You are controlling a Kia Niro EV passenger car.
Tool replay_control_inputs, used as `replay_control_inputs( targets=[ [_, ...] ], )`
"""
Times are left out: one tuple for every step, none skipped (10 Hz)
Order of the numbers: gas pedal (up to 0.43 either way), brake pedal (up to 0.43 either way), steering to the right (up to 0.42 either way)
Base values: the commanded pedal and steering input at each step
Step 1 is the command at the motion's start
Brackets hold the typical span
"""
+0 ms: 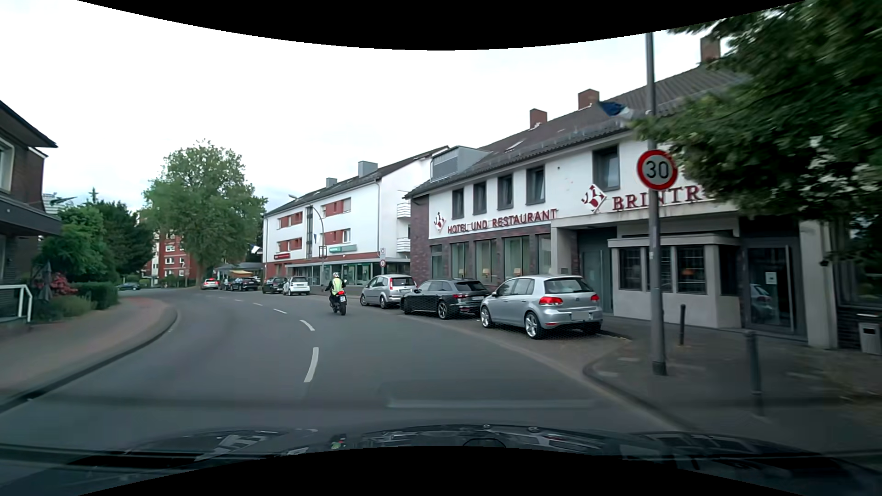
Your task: Follow the waypoints while adhering to traffic rules and regulations
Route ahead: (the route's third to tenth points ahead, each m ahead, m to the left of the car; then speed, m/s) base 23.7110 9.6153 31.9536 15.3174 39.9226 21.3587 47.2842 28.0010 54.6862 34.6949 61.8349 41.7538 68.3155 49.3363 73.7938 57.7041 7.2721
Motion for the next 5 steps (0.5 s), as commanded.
replay_control_inputs(
  targets=[
    [0.130, 0.000, -0.127],
    [0.130, 0.000, -0.127],
    [0.130, 0.000, -0.127],
    [0.130, 0.000, -0.127],
    [0.130, 0.000, -0.127]
  ],
)
